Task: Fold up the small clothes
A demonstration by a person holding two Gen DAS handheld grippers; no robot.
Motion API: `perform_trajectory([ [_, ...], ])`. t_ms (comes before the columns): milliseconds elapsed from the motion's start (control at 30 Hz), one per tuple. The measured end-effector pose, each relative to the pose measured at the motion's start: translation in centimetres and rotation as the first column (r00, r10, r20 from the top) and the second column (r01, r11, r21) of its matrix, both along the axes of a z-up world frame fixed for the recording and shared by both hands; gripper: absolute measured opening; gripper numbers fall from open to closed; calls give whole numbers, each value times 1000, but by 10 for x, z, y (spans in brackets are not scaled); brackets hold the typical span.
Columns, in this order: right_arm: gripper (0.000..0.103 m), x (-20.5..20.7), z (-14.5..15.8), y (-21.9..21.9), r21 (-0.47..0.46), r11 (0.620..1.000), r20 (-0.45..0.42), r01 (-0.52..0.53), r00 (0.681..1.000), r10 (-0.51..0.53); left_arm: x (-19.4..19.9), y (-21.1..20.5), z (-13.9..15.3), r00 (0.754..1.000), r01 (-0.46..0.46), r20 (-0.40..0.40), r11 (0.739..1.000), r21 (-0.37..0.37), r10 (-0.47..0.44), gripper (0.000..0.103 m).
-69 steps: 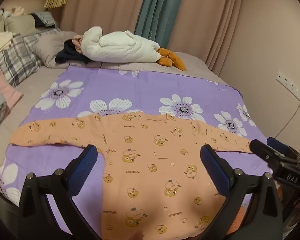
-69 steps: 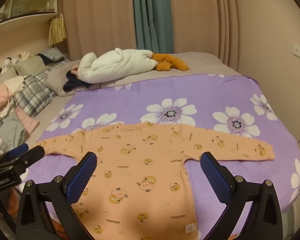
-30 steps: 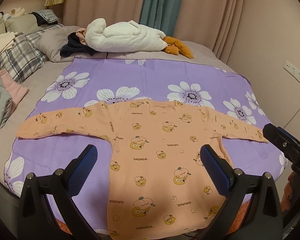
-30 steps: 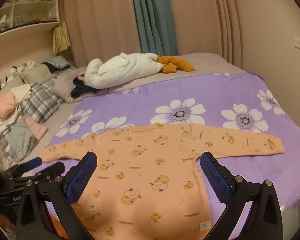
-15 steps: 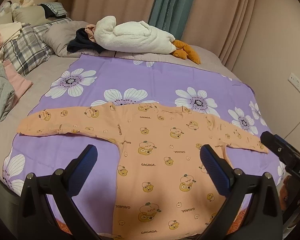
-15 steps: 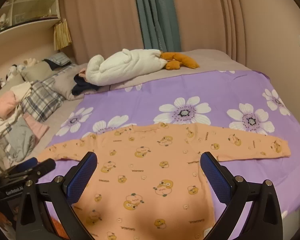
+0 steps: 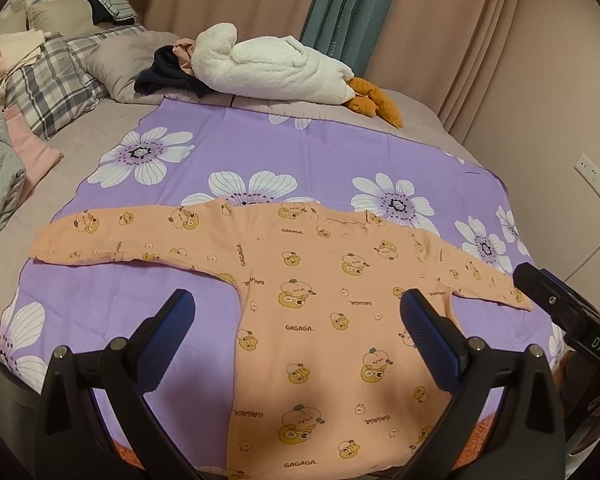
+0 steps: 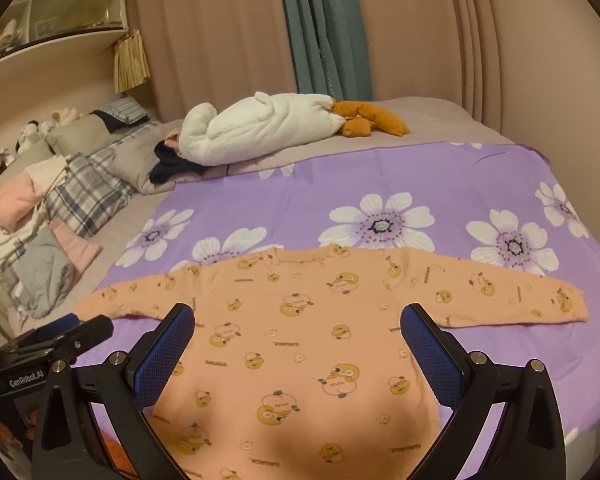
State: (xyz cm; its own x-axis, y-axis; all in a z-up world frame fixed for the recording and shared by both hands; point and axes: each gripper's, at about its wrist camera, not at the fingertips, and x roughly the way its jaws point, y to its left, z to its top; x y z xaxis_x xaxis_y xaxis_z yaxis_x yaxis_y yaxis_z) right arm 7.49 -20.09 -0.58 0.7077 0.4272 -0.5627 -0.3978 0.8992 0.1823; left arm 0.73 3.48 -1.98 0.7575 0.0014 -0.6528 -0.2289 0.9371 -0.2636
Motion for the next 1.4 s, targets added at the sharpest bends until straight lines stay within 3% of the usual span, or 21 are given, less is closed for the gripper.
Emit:
perform_trajectory([
  [1400,102,9,-7,-13,22,999,-18,49,999,-49,4,0,-8,999,14,-29,1000,-11,-14,102],
])
